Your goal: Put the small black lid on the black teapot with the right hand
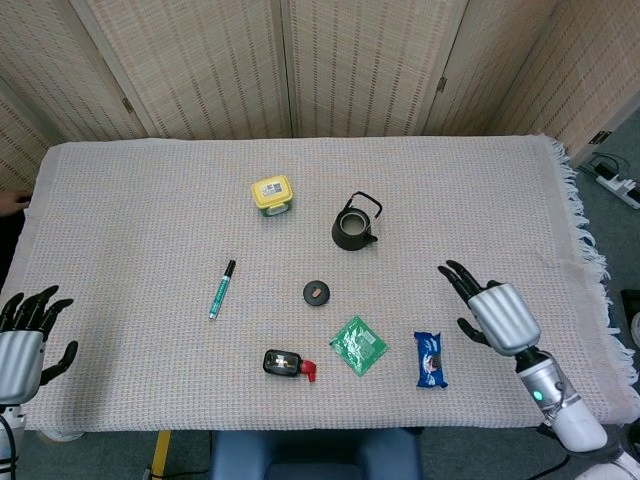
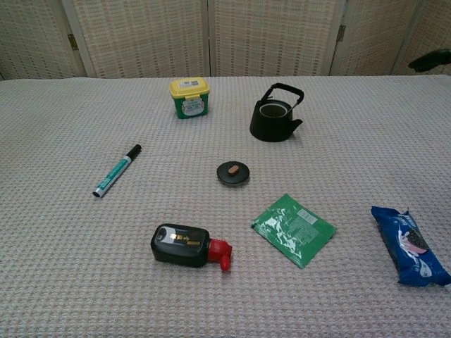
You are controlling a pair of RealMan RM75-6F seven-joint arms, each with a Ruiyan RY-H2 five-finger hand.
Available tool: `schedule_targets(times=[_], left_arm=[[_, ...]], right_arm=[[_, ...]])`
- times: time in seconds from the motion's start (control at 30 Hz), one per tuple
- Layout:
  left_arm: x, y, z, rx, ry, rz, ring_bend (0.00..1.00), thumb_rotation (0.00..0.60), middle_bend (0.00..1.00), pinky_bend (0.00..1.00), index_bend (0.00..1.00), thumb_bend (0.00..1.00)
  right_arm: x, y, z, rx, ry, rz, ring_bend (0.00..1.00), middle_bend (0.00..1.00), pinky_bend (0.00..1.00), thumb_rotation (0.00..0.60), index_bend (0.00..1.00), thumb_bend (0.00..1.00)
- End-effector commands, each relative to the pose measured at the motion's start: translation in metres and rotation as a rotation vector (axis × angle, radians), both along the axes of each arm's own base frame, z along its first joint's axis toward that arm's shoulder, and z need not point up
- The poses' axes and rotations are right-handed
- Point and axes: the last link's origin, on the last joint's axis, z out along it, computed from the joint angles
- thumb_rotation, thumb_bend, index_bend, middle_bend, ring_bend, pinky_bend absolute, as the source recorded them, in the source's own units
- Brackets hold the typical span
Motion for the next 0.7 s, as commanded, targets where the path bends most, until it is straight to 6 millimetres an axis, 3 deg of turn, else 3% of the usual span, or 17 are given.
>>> schedule_targets(times=[0.03, 0.33, 0.7], left_arm=[[0.001, -0.002, 0.0, -0.001, 0.003, -0.004, 0.12, 0.6, 0.09, 0.08, 0.21, 0.33], [0.007, -0.006, 0.0, -0.003, 0.012, -0.012, 0.12, 0.6, 0.09, 0.08, 0.19, 0.33], [0.01, -0.008, 0.002, -0.001, 0.018, -0.015, 0.12, 0.6, 0.09, 0.08, 0.18, 0.33]], right_arm=[[0.04, -0.023, -0.027, 0.097, 0.001, 0.064, 0.78, 0.14, 0.69, 0.6, 0.07, 0.33], [0.092, -0.062, -0.086, 0.269, -0.069, 0.075, 0.81, 0.15, 0.75, 0.6, 0.07, 0.33], [0.133, -0.089, -0.126, 0.353, 0.034, 0.099, 0.81, 0.17, 0.76, 0.6, 0.07, 0.33]])
